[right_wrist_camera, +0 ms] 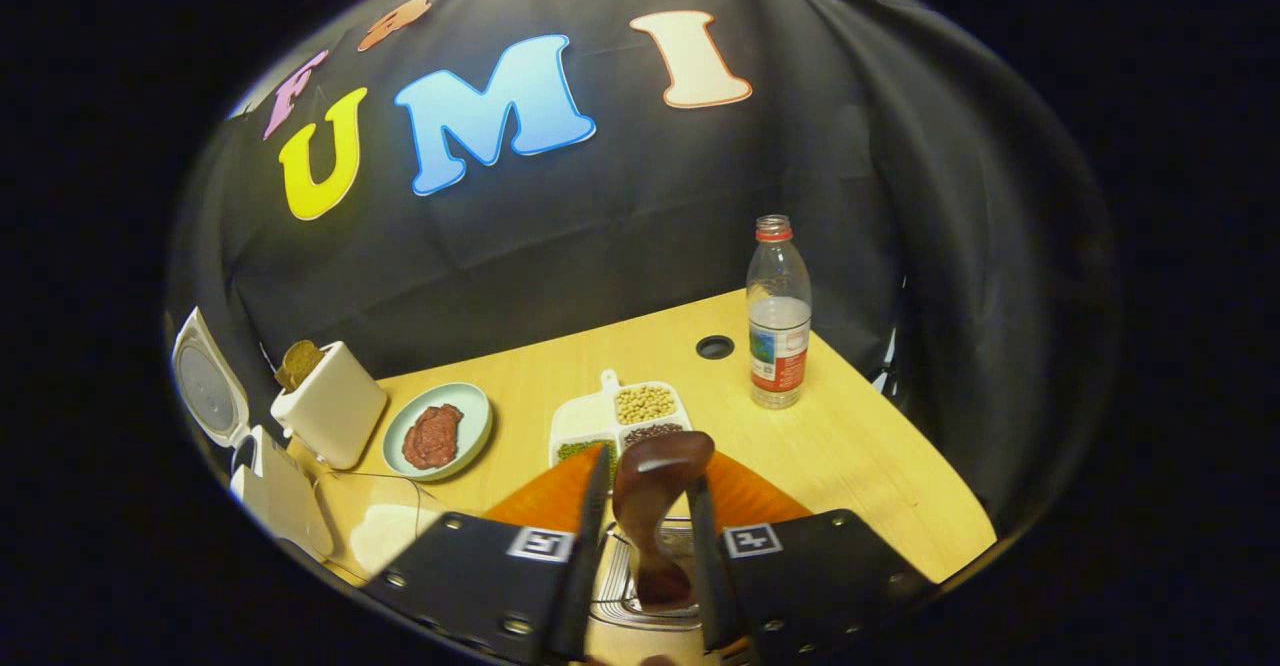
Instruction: Close the left gripper, press the button to open the rice cooker; take a wooden spoon from the chopstick holder with the right hand, scoop a spoonful of rice and pour it into the rice cooker, then put the wooden spoon back into the chopstick holder.
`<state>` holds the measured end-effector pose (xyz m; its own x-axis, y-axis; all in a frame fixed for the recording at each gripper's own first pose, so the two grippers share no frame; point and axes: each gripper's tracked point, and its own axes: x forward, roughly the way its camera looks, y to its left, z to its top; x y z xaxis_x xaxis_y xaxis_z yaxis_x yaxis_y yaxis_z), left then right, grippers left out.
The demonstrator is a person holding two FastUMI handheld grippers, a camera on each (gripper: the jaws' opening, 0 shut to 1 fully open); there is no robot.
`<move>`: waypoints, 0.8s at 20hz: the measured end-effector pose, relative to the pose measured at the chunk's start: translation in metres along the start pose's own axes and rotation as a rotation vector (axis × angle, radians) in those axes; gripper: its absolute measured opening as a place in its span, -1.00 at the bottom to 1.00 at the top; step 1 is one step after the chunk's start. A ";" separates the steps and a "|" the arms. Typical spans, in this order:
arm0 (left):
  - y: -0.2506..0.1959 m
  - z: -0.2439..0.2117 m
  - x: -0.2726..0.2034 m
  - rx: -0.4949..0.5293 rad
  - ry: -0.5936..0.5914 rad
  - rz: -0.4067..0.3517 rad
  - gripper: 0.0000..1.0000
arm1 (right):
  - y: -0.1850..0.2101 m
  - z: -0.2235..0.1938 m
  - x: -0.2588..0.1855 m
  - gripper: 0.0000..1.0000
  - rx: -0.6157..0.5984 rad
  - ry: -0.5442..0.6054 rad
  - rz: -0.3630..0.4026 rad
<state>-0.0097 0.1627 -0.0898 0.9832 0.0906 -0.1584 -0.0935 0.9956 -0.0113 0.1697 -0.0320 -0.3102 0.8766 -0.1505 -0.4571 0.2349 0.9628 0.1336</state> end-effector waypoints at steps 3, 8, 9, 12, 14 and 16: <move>0.008 0.005 0.008 -0.033 -0.008 0.023 0.96 | -0.020 0.019 -0.032 0.89 -0.047 -0.060 -0.065; 0.031 0.028 0.033 -0.038 -0.024 0.029 0.99 | -0.009 0.067 -0.100 0.96 -0.078 -0.199 -0.044; 0.039 0.035 0.040 -0.033 -0.029 0.033 0.95 | -0.003 0.076 -0.113 0.96 -0.086 -0.224 -0.029; 0.070 0.052 0.066 -0.040 -0.030 0.056 0.98 | 0.011 0.089 -0.141 0.96 -0.099 -0.259 0.001; 0.099 0.065 0.082 -0.038 -0.034 0.095 0.96 | 0.019 0.085 -0.153 0.96 -0.103 -0.239 0.014; 0.124 0.083 0.092 -0.025 -0.057 0.131 0.95 | 0.031 0.082 -0.162 0.96 -0.080 -0.228 0.033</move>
<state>0.0824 0.2966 -0.0234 0.9697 0.2214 -0.1034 -0.2244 0.9743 -0.0187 0.0694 0.0037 -0.1596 0.9574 -0.1569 -0.2425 0.1789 0.9813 0.0713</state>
